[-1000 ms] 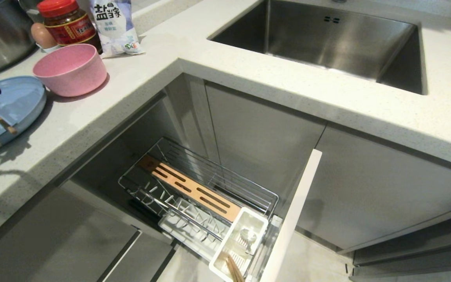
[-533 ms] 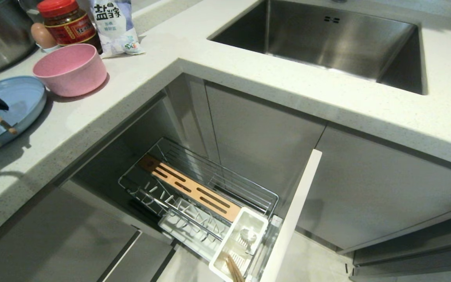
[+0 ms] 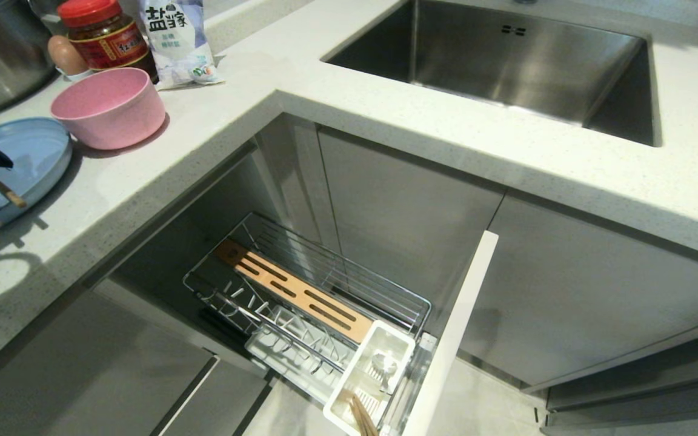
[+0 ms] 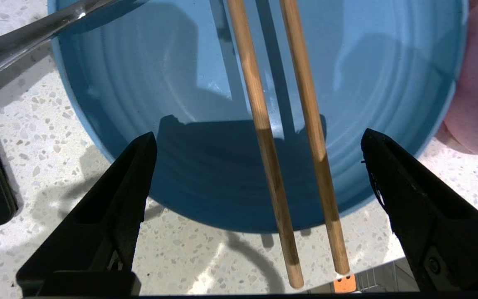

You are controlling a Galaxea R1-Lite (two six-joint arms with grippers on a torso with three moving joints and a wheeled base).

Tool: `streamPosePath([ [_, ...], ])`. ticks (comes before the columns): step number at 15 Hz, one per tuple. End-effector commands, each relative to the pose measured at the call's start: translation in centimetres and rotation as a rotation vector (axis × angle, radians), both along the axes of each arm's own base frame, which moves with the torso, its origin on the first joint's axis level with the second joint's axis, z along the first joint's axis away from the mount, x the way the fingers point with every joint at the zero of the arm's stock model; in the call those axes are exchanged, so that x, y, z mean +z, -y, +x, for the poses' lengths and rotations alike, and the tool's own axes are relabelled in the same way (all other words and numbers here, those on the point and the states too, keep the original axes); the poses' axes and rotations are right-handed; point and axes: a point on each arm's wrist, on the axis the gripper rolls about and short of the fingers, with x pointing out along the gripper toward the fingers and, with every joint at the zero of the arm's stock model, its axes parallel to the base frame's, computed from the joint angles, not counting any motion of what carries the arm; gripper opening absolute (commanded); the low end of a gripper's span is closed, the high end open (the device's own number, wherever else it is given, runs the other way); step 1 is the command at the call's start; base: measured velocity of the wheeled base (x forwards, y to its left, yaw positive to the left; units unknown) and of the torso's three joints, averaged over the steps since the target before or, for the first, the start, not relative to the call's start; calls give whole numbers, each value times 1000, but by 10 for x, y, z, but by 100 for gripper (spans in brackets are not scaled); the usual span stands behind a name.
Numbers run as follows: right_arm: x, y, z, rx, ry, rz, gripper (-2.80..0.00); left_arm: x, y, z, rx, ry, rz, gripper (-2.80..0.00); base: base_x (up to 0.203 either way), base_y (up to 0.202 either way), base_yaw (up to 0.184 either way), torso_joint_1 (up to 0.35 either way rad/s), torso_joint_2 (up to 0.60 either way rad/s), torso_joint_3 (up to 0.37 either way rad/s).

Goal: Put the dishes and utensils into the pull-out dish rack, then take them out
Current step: Pick up the chopsticks and place it in the cupboard

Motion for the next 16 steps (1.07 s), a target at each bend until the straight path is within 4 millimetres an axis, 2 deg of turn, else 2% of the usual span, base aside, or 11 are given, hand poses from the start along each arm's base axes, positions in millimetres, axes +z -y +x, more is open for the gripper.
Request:
streamPosePath([
  [1,0,0,0,-1,5,0,-280,-5,-2,10,-2,-28,-8,0,0,0,0,0,0,0],
  [4,0,0,0,-1,5,0,-280,-6,-3,20,-14,-29,5,0,0,0,0,0,0,0],
  [8,0,0,0,-2,5,1,-280,-7,-4,22,-28,-42,28,0,0,0,0,0,0,0],
  [9,0,0,0,0,5,0,-280,-8,-4,24,-29,-46,27,-204,0,0,0,0,0,0],
  [10,0,0,0,-2,5,1,-280,-8,-4,25,-30,-48,28,-280,0,0,0,0,0,0],
  [16,0,0,0,-1,5,0,-280,-6,-4,26,-31,-43,28,-280,0,0,0,0,0,0],
])
